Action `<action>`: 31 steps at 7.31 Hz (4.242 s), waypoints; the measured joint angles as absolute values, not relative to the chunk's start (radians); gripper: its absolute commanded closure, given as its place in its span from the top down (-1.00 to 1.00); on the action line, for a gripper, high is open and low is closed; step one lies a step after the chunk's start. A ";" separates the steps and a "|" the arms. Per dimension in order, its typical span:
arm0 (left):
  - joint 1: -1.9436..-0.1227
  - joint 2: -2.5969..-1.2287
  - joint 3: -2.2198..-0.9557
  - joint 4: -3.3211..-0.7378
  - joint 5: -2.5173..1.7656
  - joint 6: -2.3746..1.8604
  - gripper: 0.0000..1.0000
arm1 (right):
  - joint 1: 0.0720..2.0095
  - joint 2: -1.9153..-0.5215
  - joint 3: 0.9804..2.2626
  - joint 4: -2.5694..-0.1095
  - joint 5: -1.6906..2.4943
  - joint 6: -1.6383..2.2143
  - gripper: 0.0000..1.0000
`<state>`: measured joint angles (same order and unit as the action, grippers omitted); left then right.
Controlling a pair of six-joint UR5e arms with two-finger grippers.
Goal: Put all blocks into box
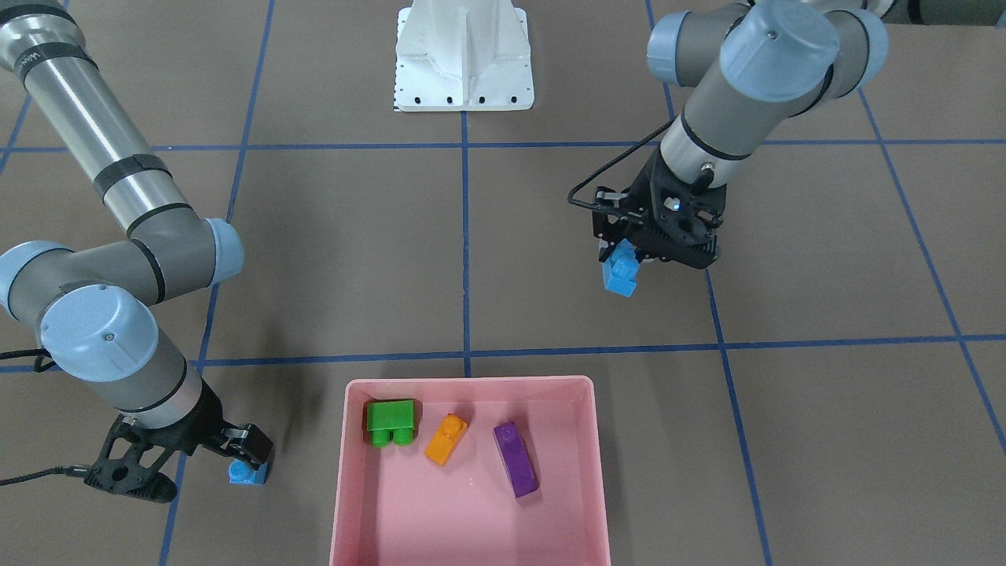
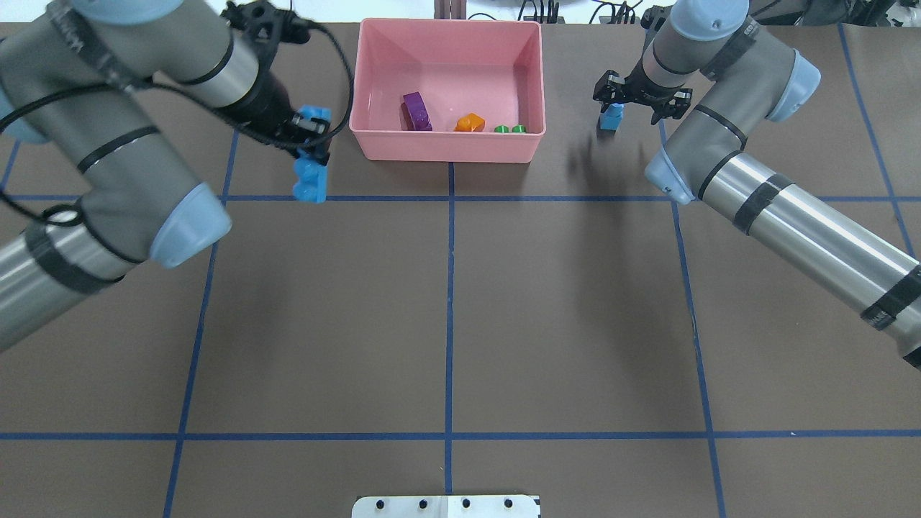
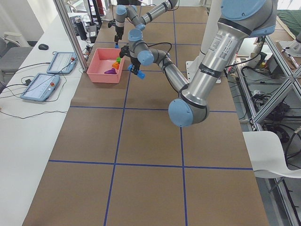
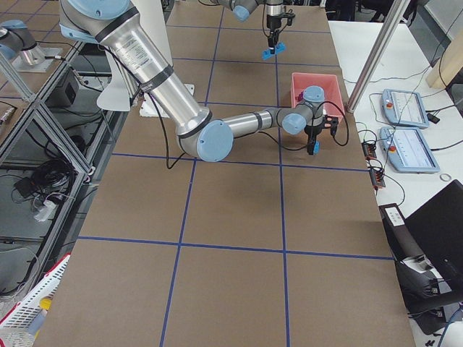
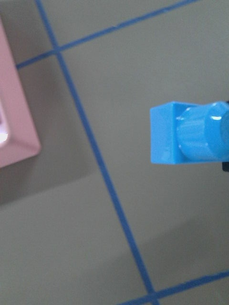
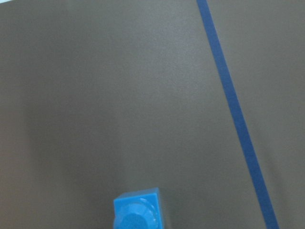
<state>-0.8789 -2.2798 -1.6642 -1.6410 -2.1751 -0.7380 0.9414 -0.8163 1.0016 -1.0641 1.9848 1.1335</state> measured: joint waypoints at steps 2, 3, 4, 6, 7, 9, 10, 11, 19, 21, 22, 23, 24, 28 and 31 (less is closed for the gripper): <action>-0.903 -2.501 -1.401 -1.673 -2.170 -0.774 -1.00 | 0.936 -0.775 0.917 -1.013 1.973 1.134 1.00; -0.905 -2.584 -1.259 -1.742 -2.159 -0.799 -1.00 | 0.934 -0.761 0.879 -0.982 1.971 1.135 1.00; -0.905 -2.634 -1.130 -1.842 -2.122 -0.821 -1.00 | 0.929 -0.747 0.854 -0.966 1.969 1.139 0.94; -0.905 -2.704 -0.937 -1.978 -2.042 -0.834 0.94 | 0.919 -0.734 0.839 -0.958 1.964 1.147 -0.99; -0.906 -2.718 -0.893 -2.008 -2.008 -0.832 1.00 | 0.917 -0.731 0.837 -0.958 1.964 1.152 -1.00; -0.925 -2.725 -0.868 -2.032 -1.992 -0.830 1.00 | 0.920 -0.732 0.839 -0.959 1.966 1.153 -1.00; -0.955 -2.725 -0.873 -2.031 -2.025 -0.824 1.00 | 0.934 -0.731 0.856 -0.968 1.978 1.154 -1.00; -0.985 -2.722 -0.881 -2.028 -2.078 -0.806 1.00 | 0.958 -0.715 0.883 -1.005 2.009 1.154 -1.00; -1.248 -2.255 -1.203 -1.987 -2.370 -0.412 1.00 | 0.820 -0.415 0.878 -1.201 1.964 1.441 1.00; -1.318 -2.026 -1.373 -1.931 -2.399 -0.271 1.00 | 0.804 -0.412 0.888 -1.194 1.956 1.447 1.00; -1.358 -1.928 -1.453 -1.885 -2.401 -0.189 1.00 | 0.818 -0.426 0.924 -1.203 1.978 1.445 1.00; -1.403 -1.850 -1.528 -1.812 -2.403 -0.088 1.00 | 0.856 -0.473 0.999 -1.234 2.035 1.438 1.00; -1.442 -1.789 -1.594 -1.723 -2.403 0.009 1.00 | 0.912 -0.561 1.121 -1.286 2.107 1.411 1.00; -1.525 -1.658 -1.686 -1.543 -2.402 0.150 1.00 | 1.148 -1.185 1.718 -1.478 2.251 0.958 1.00; -1.542 -1.629 -1.692 -1.501 -2.394 0.147 1.00 | 1.395 -1.583 1.855 -1.498 2.336 0.455 1.00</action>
